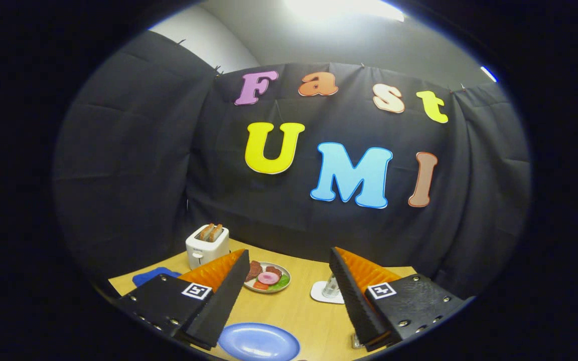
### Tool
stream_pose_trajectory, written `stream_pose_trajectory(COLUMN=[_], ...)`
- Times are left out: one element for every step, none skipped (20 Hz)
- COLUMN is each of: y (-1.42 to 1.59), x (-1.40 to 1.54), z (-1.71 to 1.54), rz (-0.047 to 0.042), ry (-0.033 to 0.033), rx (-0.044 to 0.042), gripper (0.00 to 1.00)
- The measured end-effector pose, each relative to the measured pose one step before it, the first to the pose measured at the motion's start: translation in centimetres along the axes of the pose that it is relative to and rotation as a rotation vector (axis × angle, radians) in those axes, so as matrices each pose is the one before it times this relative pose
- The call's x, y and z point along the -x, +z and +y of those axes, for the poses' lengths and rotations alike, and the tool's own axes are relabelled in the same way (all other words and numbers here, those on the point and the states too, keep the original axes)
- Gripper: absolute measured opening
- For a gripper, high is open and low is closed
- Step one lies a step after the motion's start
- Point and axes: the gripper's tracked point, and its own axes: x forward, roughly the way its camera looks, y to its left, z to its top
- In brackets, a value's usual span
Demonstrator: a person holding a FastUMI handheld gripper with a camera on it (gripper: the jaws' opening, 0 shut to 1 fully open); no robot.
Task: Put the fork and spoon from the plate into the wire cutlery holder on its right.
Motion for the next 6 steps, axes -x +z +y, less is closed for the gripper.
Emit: stream_pose_trajectory(y=[0.152, 0.025, 0.155, 0.189, -0.032, -0.293], x=[-0.051, 0.070, 0.071, 0.029, 0.050, 0.150], z=[0.081, 0.061, 0.281, 0.481, 0.631, 0.543], rz=[-0.01735, -0.01223, -0.01428, -0.01631, -0.00659, 0.00209], ry=[-0.00865, -0.00440, -0.00549, -0.00119, 0.00497, 0.00657], rx=[-0.00646, 0.00778, 0.01027, -0.00046, -0.00668, -0.00854], gripper=[0.98, 0.97, 0.97, 0.97, 0.97, 0.97])
